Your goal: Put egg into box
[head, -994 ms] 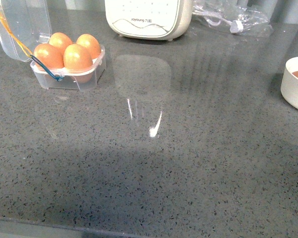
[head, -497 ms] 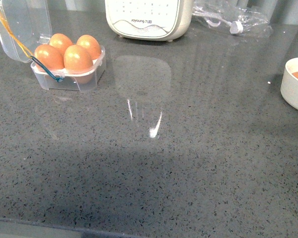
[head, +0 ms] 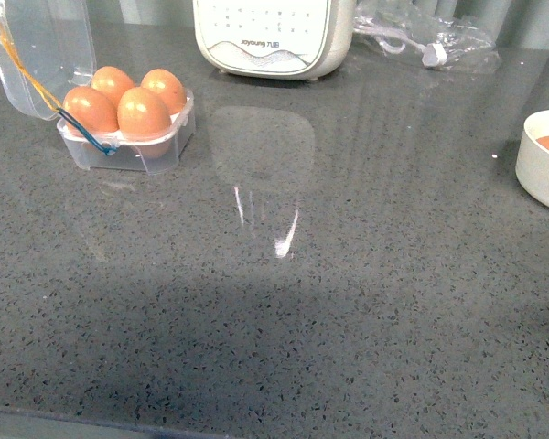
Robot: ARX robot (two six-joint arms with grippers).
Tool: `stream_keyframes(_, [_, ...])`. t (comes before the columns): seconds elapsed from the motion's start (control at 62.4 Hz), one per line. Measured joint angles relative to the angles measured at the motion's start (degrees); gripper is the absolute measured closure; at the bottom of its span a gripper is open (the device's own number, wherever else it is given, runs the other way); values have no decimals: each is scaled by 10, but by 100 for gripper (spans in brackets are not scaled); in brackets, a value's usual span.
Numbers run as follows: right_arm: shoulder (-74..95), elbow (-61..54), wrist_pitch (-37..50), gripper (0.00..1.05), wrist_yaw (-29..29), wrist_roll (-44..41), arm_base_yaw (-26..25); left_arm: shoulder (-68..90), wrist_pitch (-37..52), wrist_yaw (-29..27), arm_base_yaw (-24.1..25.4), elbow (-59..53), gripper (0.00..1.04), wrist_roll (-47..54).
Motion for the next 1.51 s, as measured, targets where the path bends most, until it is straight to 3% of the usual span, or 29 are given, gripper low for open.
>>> stream_keyframes(1.267, [-307,-40,-254,102,-3,0,-15,0,0,0,0,0,7,0])
stream_keyframes(1.379, [-381,-40,-348,102,-4,0,-15,0,0,0,0,0,7,0])
stream_keyframes(1.508, [-404,-40,-354,102,-4,0,-15,0,0,0,0,0,7,0])
